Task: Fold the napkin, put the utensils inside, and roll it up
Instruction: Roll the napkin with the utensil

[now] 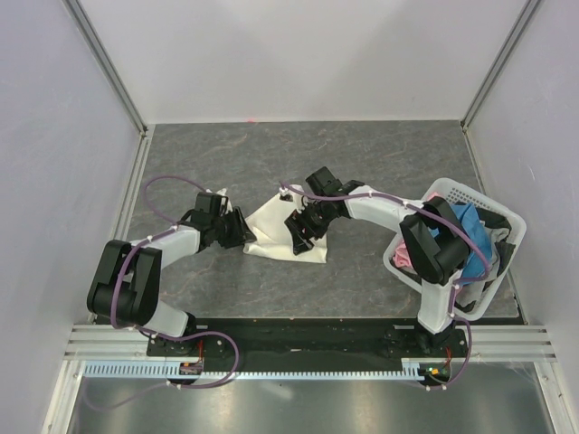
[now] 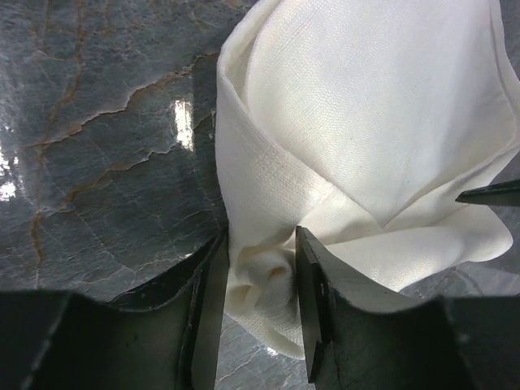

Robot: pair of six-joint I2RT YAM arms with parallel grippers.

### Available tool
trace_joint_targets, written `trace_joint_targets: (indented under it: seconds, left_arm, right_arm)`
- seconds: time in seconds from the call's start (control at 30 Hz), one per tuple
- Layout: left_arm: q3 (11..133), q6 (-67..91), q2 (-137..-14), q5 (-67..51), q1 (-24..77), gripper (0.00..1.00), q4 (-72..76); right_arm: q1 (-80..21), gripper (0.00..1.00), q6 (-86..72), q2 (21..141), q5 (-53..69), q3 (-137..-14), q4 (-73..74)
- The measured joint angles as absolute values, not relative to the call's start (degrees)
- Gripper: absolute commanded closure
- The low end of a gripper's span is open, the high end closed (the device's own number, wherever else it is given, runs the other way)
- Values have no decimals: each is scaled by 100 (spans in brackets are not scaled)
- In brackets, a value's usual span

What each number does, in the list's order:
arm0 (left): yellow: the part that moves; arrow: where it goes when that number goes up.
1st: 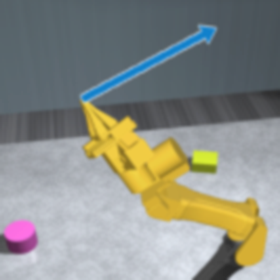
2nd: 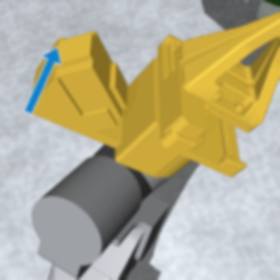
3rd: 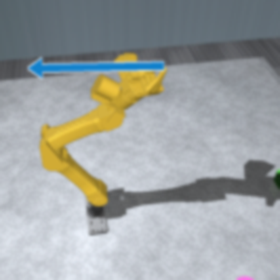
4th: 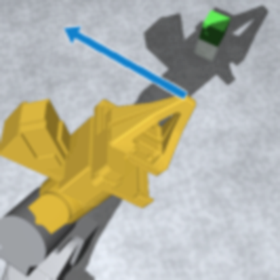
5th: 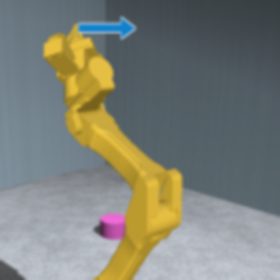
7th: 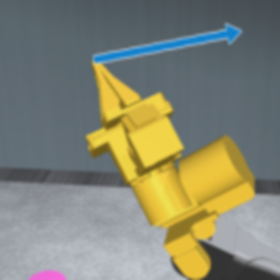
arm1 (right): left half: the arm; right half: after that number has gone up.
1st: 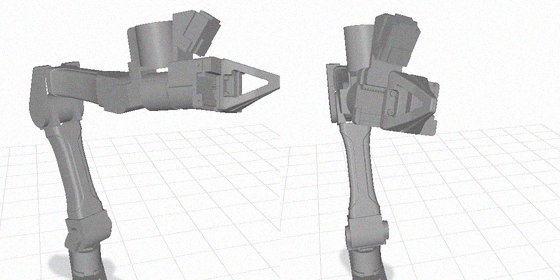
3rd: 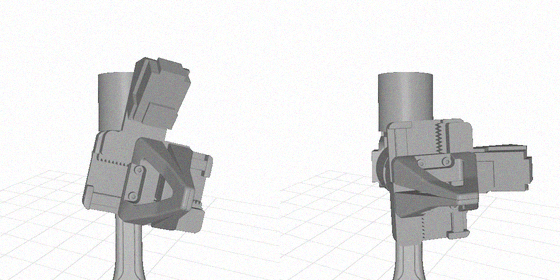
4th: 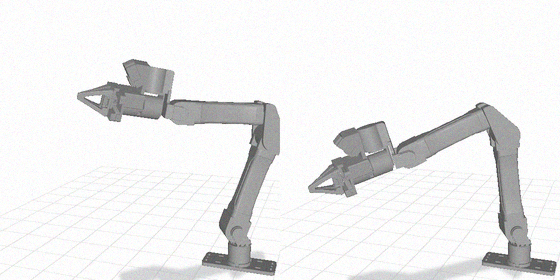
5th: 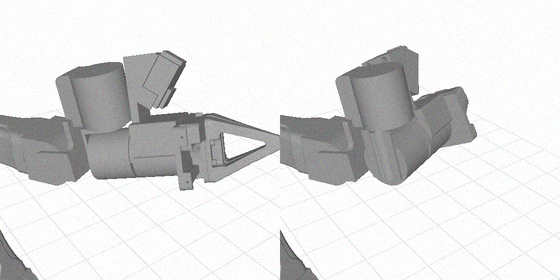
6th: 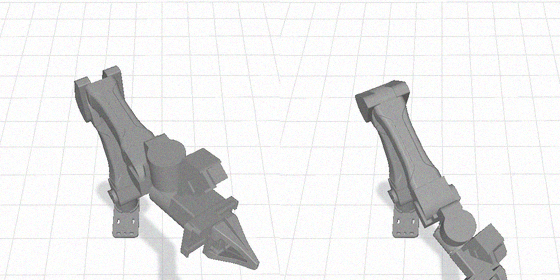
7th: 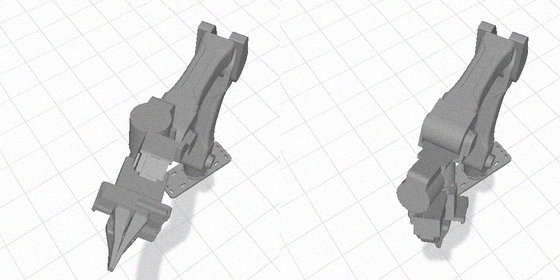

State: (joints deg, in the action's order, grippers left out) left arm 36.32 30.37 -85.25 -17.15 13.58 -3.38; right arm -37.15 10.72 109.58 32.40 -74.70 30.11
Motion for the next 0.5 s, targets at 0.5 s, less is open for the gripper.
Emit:
trace_joint_targets:
  seconds: [0.5]
  left_arm:
    - [4152, 3033, -8615, -1640, 1358, 35, -668]
  right_arm:
    - [-5037, 20, 1057, 9948, 1640, -6781, 1592]
